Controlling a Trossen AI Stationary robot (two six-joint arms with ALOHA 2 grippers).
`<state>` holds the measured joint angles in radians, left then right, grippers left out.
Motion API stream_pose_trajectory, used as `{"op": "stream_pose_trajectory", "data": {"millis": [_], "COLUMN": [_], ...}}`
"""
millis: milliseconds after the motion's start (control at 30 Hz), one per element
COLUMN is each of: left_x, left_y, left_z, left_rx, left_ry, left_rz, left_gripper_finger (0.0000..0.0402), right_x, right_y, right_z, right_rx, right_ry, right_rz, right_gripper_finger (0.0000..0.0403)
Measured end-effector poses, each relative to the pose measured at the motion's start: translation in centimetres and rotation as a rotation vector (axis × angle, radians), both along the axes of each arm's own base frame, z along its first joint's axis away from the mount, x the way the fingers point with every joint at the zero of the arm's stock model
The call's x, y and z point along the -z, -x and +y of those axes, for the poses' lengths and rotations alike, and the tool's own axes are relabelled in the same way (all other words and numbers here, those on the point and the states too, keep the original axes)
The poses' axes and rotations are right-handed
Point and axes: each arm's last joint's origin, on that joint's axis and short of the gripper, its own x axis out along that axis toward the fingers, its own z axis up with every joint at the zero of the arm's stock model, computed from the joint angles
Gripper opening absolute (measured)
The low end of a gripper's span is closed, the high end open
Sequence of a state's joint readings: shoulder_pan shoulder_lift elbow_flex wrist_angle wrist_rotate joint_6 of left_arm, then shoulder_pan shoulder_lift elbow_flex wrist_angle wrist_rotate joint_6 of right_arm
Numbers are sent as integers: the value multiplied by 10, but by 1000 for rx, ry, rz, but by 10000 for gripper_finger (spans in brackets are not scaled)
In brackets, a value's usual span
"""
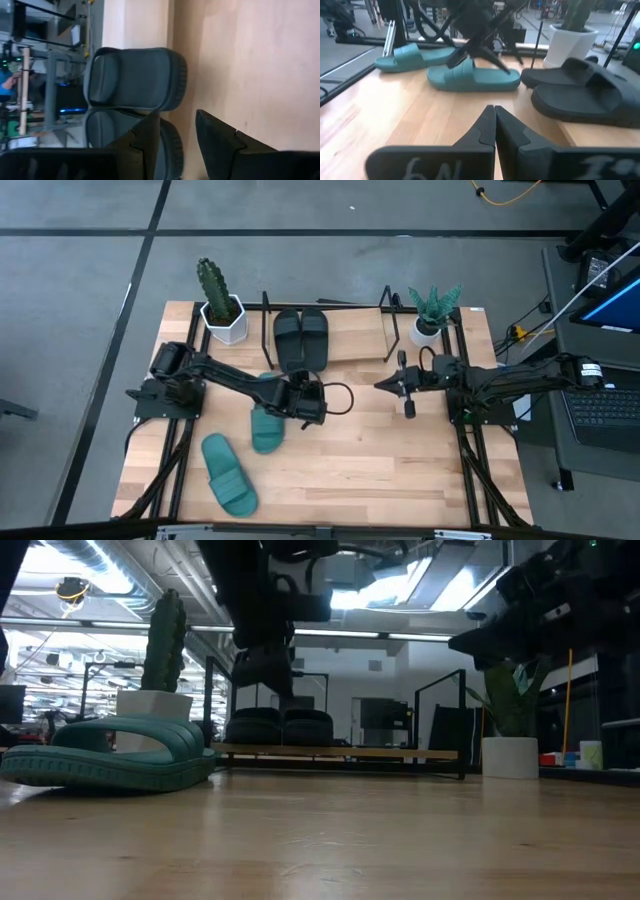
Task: Pick and place slides into the shelf
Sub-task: Adjust the black slides on the shelf
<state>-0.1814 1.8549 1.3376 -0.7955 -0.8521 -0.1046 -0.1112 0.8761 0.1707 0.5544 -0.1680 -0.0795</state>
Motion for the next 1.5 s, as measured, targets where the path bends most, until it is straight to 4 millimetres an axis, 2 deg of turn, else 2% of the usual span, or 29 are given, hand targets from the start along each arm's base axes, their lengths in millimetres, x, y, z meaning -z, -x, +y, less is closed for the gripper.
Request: {"op": "stream_pose_trajectory", "data": {"millis": [400, 800, 1267, 1500], "left_x": [4, 3, 5, 5], "left_y": [0, -1, -3, -3], "left_z": [11, 9, 29, 31], "left_rx": [-85, -79, -180, -187], "left_ry": [69, 72, 143, 153], "left_rz": [-28, -43, -94, -90], "left_gripper_finger": [119, 119, 119, 119], "right_x": [2, 2, 2, 2], "right_y": [0, 0, 0, 0], "right_z": [0, 0, 0, 0], "right_rx": [0, 0, 0, 0], "right_ry": [-3, -3, -3, -3], "right_rz": [16, 19, 19, 22], "right_gripper_finger": [5, 5, 5, 5]}}
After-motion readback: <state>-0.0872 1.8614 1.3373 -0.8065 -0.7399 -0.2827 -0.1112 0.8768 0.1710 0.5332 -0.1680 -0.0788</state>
